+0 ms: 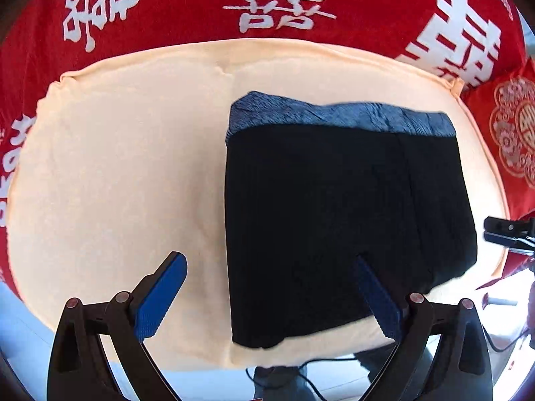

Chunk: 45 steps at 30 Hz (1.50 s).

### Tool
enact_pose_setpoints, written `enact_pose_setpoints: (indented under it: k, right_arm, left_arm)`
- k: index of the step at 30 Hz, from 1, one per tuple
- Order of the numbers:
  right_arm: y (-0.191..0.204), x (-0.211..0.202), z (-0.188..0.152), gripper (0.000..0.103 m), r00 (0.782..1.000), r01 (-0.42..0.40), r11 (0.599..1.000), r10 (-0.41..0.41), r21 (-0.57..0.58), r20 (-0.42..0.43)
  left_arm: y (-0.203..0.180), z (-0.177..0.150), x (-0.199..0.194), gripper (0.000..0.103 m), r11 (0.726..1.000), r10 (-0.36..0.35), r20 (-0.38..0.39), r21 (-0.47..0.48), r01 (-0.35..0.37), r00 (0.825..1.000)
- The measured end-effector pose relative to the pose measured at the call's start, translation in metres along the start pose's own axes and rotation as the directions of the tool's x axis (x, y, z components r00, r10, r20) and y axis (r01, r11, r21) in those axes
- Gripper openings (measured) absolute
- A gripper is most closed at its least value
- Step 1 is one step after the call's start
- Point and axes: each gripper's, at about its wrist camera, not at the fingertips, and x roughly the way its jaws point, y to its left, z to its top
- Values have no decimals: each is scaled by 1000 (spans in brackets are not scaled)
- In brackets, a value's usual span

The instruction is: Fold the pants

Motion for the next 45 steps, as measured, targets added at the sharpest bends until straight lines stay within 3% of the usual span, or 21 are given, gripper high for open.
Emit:
enact_pose_setpoints:
  k: [3,9,11,17,28,45]
  right_arm:
    - [15,-14,-16,84,999,36,999,-36,-17,31]
    - [51,-39,-47,90,986,131,989,-122,-72,116]
    - [62,-44,-54,103,979,161,984,-149,-82,138]
    - [91,-58,-66,103,968,232,965,-216,-122,130]
    - [120,-71,-79,103,964,264,950,-256,-168,66]
    - [139,-80,-75,103,957,288,939,-279,-186,75]
  left_arm:
    - [-14,-11,-11,101,998,62,-13,25,-62,998]
    - [-24,-28,-40,101,997,74,-22,16,-73,997]
    - [-27,-31,-50,101,996,87,-26,11,-86,996]
    - [-31,-33,-75,101,992,123,-22,10,-122,992]
    - [-32,-35,-99,101,984,177,-45,19,-176,983]
    - [-33,-33,-110,101,989,143,-50,-31,-145,988]
